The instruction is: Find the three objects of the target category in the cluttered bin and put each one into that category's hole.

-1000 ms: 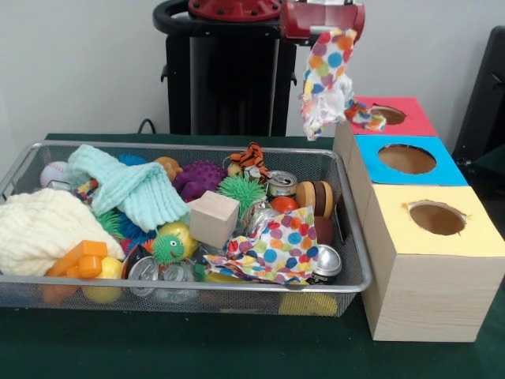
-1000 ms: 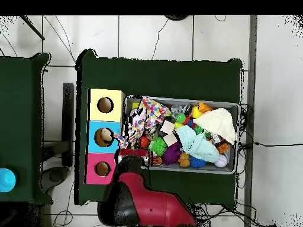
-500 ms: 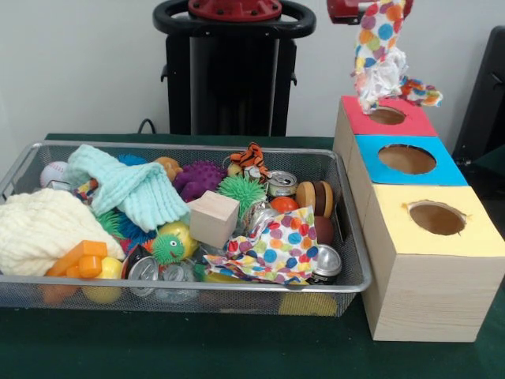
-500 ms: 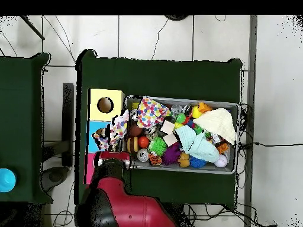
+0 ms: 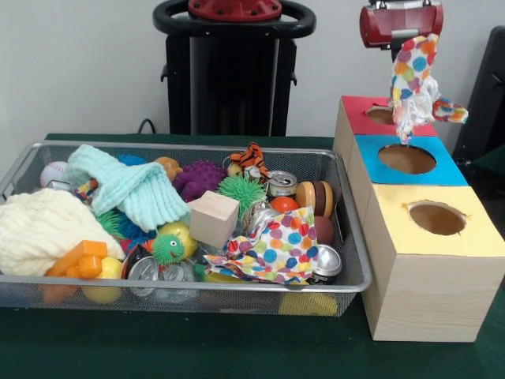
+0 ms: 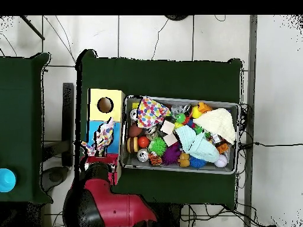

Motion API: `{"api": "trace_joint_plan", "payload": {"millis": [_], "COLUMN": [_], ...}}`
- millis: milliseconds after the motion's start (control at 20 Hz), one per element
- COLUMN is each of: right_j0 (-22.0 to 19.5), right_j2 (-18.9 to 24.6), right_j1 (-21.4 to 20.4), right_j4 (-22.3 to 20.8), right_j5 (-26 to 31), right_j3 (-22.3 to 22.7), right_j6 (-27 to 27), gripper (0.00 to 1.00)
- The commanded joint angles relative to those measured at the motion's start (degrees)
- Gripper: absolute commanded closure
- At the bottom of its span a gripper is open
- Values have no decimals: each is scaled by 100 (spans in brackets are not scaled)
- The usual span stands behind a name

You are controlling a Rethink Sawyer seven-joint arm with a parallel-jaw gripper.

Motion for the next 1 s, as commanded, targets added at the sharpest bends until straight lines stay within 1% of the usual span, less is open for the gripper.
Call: {"api": "trace_joint_plan", "payload": {"millis": [50, 150, 250, 300, 450, 650, 800, 1000], "right_j0": [-49, 29, 113, 146, 400, 890, 1202, 1335], "right_j2": [137, 85, 12, -1, -242, -816, -1181, -1289], "right_j1": [785, 848, 833, 847, 841, 854, 957, 1082], "right_j4": [327, 407, 528, 590, 877, 1196, 1231, 1024], "right_j5": [-548, -574, -430, -295, 201, 1027, 1665, 2140], "right_j3": [-750, -837, -948, -1004, -1187, -1614, -1996, -2356], "right_j6": [1427, 1398, 1293, 1247, 963, 357, 115, 207], "gripper": [100, 100, 100, 100, 100, 100, 100, 100]}}
